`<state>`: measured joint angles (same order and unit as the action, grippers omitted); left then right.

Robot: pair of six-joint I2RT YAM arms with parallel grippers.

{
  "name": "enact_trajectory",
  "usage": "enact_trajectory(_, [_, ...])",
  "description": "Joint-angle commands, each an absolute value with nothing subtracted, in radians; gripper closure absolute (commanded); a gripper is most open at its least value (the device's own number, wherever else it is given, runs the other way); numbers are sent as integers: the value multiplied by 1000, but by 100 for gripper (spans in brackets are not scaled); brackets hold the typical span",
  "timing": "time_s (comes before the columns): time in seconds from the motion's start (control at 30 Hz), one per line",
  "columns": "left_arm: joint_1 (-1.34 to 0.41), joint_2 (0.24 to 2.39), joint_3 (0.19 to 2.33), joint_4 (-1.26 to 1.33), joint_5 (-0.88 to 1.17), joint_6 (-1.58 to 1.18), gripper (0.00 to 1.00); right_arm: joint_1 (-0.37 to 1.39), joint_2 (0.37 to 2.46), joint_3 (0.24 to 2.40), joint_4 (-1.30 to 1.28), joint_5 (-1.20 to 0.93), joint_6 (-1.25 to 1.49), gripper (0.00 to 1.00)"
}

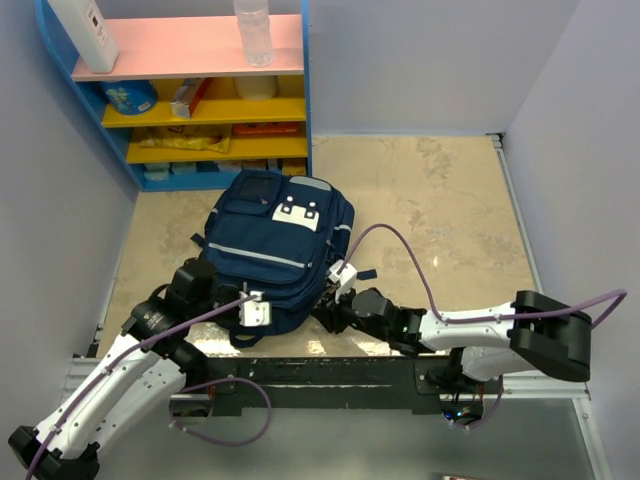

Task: Pack the student bag
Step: Zip the student bag at the center of the board.

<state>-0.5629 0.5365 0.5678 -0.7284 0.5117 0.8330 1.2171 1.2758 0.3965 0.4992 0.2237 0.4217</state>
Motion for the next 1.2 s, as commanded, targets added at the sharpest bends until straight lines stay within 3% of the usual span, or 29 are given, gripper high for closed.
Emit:
enact_trajectory(0.0, [-555,528,611,-646,592,796,100,1230,1376,428,762,224,332,68])
enact_trajectory(0.23, [-555,546,606,-617,611,755,100,1299,1485,466,930,262,209,53])
enact_trajectory(0.57, [-554,555,612,-611,630,747,100,1333,1577,540,1014,288,135,53])
enact_trajectory(0.73, [-548,549,600,-614,635,749,100,1332,1602,571,1025,235,143,74])
enact_trajectory(0.77, [-546,548,595,-621,634,761,100,1333,1589,589,949,226,150,88])
enact_trajectory(0.87, [-543,532,571,-623,617,775,100,1331,1508,604,806,201,202,100])
enact_trajectory(1.17, [-531,515,543,-600,591,793,100,1333,1365,664,523,140,350,100])
